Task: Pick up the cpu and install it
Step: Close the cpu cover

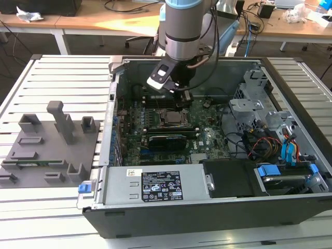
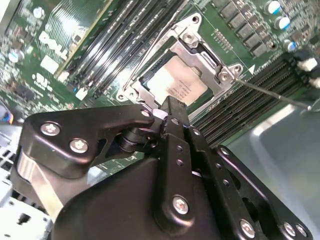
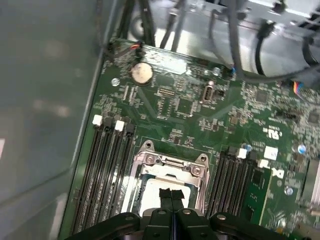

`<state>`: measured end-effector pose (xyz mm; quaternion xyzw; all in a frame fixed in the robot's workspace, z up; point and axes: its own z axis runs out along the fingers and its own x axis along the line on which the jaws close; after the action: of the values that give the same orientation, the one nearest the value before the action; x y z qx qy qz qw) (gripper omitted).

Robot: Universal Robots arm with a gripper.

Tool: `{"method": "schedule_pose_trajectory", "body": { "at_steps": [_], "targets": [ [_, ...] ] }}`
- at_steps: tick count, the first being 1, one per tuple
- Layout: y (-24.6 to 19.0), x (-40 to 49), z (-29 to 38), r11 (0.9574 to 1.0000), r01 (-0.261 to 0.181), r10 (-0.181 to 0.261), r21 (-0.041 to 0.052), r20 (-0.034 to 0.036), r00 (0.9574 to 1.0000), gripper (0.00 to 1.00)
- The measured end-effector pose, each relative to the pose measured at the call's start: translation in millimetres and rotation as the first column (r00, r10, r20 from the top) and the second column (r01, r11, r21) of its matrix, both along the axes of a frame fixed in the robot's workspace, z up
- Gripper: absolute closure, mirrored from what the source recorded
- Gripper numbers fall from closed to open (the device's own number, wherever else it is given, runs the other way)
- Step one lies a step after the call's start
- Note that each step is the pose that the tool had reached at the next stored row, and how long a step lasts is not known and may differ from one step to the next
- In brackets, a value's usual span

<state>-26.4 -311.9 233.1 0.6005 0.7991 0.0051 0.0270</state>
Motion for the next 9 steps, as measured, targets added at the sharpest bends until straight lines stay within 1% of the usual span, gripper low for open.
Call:
{"method": "schedule_pose_trajectory", "body": {
  "at_steps": [1,2,4,6,8,9],
  "targets": [
    [0.0,0.0,-0.1,0.9994,-0.033,0.033,-0.0004,0.0,0.9994,0.89],
    [0.0,0.0,-0.1,0.997,-0.078,0.078,-0.001,0.0,0.997,0.89],
    [0.0,0.0,-0.2,0.9931,-0.117,0.117,-0.0013,0.0,0.9931,0.89],
    [0.0,0.0,-0.2,0.9869,-0.162,0.162,-0.0013,0.0,0.9869,0.89],
    [0.0,0.0,-0.2,0.971,-0.239,0.239,-0.0024,-0.0003,0.971,0.89],
    [0.0,0.0,-0.3,0.9638,-0.266,0.266,-0.003,-0.0004,0.9638,0.89]
  ]
}}
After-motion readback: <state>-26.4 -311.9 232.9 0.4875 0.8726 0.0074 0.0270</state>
